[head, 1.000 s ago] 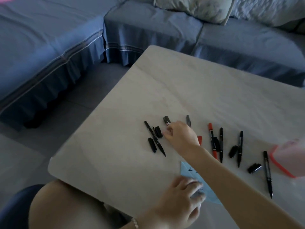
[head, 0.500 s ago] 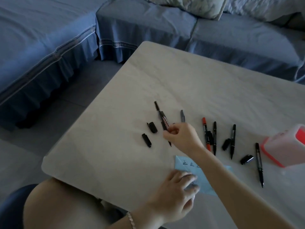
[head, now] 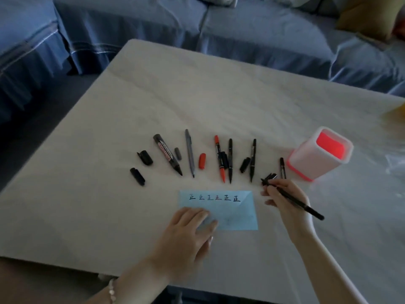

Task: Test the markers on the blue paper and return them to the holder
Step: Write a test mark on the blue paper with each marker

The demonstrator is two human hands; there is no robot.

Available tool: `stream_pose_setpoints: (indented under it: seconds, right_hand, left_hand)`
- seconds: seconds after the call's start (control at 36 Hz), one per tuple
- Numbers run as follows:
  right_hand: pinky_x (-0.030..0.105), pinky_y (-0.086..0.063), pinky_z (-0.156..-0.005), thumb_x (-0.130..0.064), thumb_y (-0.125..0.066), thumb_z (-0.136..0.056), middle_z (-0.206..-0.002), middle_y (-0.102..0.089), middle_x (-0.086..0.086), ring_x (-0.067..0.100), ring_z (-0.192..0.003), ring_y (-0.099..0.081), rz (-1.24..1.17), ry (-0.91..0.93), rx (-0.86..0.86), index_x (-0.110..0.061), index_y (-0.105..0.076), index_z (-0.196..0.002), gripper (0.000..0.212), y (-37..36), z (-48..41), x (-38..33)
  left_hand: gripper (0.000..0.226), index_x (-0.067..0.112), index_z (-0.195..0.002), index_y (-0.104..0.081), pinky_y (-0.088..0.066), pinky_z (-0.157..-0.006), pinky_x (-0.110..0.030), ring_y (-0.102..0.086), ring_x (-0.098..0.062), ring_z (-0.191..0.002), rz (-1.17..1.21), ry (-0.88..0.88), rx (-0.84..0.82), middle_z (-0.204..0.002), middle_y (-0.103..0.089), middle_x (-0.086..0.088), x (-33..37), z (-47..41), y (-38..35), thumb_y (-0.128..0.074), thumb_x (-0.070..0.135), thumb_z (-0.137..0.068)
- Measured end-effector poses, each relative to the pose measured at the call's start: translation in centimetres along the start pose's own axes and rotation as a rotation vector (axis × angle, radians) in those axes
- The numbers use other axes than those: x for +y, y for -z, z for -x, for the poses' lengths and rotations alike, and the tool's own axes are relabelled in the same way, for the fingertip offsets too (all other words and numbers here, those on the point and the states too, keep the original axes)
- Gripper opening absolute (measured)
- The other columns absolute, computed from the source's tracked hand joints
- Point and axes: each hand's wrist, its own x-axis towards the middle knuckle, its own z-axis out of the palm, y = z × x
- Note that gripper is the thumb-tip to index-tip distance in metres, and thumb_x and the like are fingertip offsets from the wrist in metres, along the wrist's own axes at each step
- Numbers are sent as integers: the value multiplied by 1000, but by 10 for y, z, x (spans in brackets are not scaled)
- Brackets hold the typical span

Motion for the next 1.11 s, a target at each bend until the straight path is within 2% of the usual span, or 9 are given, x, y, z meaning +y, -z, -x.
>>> stream_pose_setpoints:
  seconds: [0.08, 0.14, 0.25, 0.36, 0.44, 0.56, 0.75, 0.97, 1.11]
  right_hand:
    - [17, -51, -50, 0, -59, -85, -65, -64, 8, 5, -52, -61, -18, 6, 58, -10, -62, -75, 14, -6, 1, 6]
    - [17, -48, -45, -3, -61, -85, -53, -63, 1, 6, -45, -57, -33, 11, 115, -7, -59, -70, 16, -12, -1, 9]
    - [14, -41, -39, -12, -65, -84, -38, -55, -2, 4, -35, -48, -56, -17, 211, -5, -50, -60, 29, -25, -4, 16]
    - [25, -41, -44, -22, -70, -79, -40, -51, 2, 17, -41, -48, -32, -33, 304, -12, -50, -51, 36, -32, -6, 29]
    - [34, -39, -49, -20, -67, -78, -42, -43, 3, 22, -48, -44, 6, -30, 352, -15, -47, -46, 38, -35, -7, 38]
    - [24, -30, -49, -5, -62, -77, -48, -37, 6, 7, -49, -32, 106, 36, 394, -1, -43, -50, 34, -37, -6, 40]
    - [17, -29, -46, -2, -61, -77, -46, -35, 4, 8, -47, -33, 126, 85, 362, 5, -43, -51, 33, -38, -7, 41]
    - [15, -31, -45, -5, -62, -78, -44, -37, -3, 5, -44, -33, 139, 81, 326, 5, -43, -52, 33, -37, -7, 43]
    - [15, -28, -45, -4, -61, -77, -40, -34, -7, 6, -43, -32, 165, 97, 329, -4, -40, -49, 35, -37, -8, 44]
  left_hand:
    - [37, 17, -110, -68, -42, -98, -34, -56, -19, -107, 22, -26, -2, -113, -67, -5, 15, -10, 0, -43, 29, -85]
    - [39, 19, -115, -65, -40, -102, -34, -54, -18, -114, 21, -30, -41, -122, -63, -4, 27, -17, -3, -42, 31, -86]
    - [46, 27, -121, -60, -46, -96, -39, -56, -18, -118, -11, 13, -157, -132, -57, 0, 45, -33, -15, -37, 40, -83]
    - [46, 27, -120, -60, -46, -97, -37, -55, -20, -119, 1, 29, -174, -132, -57, -1, 47, -40, -27, -39, 42, -82]
    - [43, 25, -121, -55, -34, -102, -37, -48, -21, -121, 58, 23, -132, -131, -57, -2, 44, -37, -35, -43, 38, -82]
    - [42, 26, -120, -56, -27, -102, -35, -44, -20, -122, 80, 37, -113, -132, -56, -2, 43, -37, -38, -45, 37, -81]
    - [42, 24, -121, -59, -26, -103, -35, -40, -20, -123, 76, 37, -118, -132, -56, -3, 42, -37, -40, -45, 40, -84]
    - [44, 25, -122, -58, -26, -104, -35, -48, -22, -123, 84, 52, -147, -133, -55, -3, 43, -38, -40, -44, 41, -85]
    - [44, 24, -121, -60, -25, -102, -35, -40, -20, -123, 92, 53, -131, -132, -56, -3, 44, -39, -38, -44, 41, -84]
